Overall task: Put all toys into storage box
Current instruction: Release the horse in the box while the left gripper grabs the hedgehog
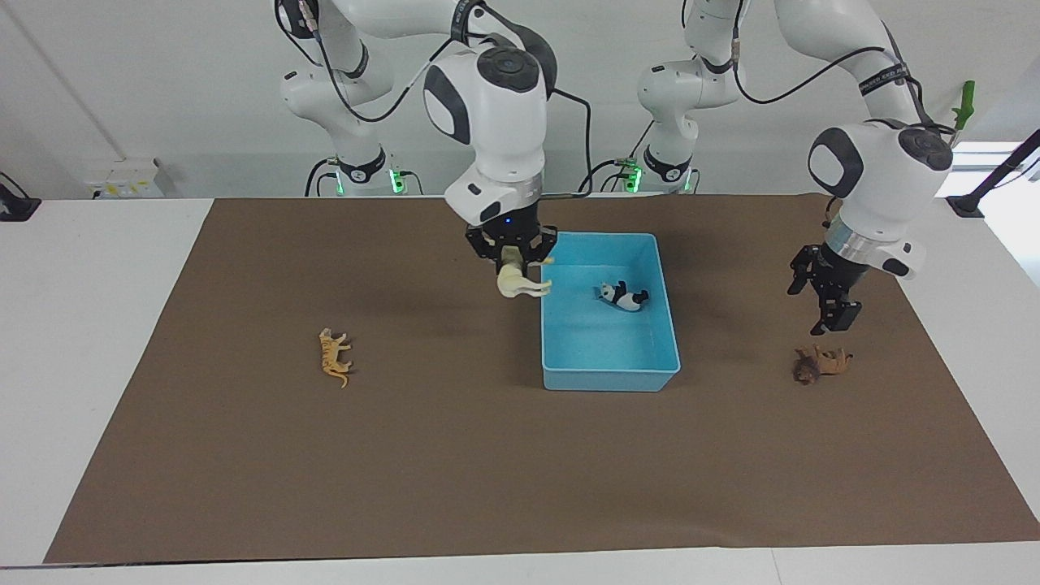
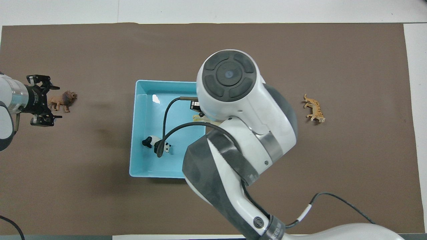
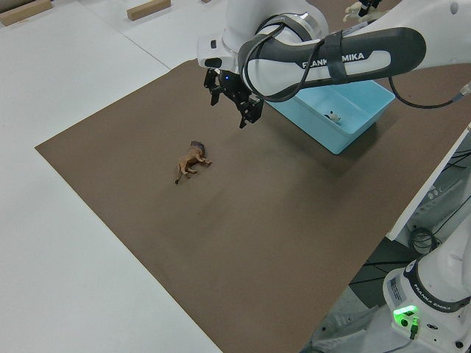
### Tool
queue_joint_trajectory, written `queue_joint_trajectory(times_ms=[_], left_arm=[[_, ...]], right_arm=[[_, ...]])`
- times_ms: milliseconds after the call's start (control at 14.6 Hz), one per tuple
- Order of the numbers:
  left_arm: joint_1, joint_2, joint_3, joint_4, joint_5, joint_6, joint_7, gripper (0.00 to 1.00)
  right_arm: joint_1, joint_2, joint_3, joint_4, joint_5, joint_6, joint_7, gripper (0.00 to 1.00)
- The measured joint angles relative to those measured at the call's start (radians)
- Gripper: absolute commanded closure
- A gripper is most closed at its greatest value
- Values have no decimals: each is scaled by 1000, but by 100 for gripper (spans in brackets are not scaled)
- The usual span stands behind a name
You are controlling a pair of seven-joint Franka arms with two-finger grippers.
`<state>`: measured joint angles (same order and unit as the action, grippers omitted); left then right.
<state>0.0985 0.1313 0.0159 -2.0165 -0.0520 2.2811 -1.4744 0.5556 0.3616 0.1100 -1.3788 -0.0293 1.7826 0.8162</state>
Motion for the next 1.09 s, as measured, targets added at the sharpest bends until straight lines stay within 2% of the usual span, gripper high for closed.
queue_joint_trajectory(times_ms=[205,478,615,683,751,820,888,956,1024,1093], left_arm=[[85,78,1,0,0,82,-32,0],[83,192,-14,9,37,156,-91,0],[80,213,-14,14,53,165,-103,0],[80,214,-13,16,54,165,-103,0],[80,214,-13,17,55,167,-103,0],[80,214,-13,17,57,172,-103,18],[79,215,-13,17,58,176,-103,52],[78,216,-13,17,59,177,-104,77],[77,217,-14,17,59,178,-104,92],[76,217,-14,17,60,178,-104,100]], right_arm=[[66,62,-2,31,4,47,68,100],[120,185,-4,48,-34,184,122,100],[126,224,-5,47,-37,229,146,97],[127,238,-5,46,-37,259,165,13],[129,247,-5,42,-37,280,182,0],[133,253,-5,40,-37,284,196,0],[136,255,-5,40,-37,277,208,0],[139,254,-5,41,-38,253,217,0],[139,252,-5,43,-39,226,220,0],[137,248,-8,45,-39,210,222,0]])
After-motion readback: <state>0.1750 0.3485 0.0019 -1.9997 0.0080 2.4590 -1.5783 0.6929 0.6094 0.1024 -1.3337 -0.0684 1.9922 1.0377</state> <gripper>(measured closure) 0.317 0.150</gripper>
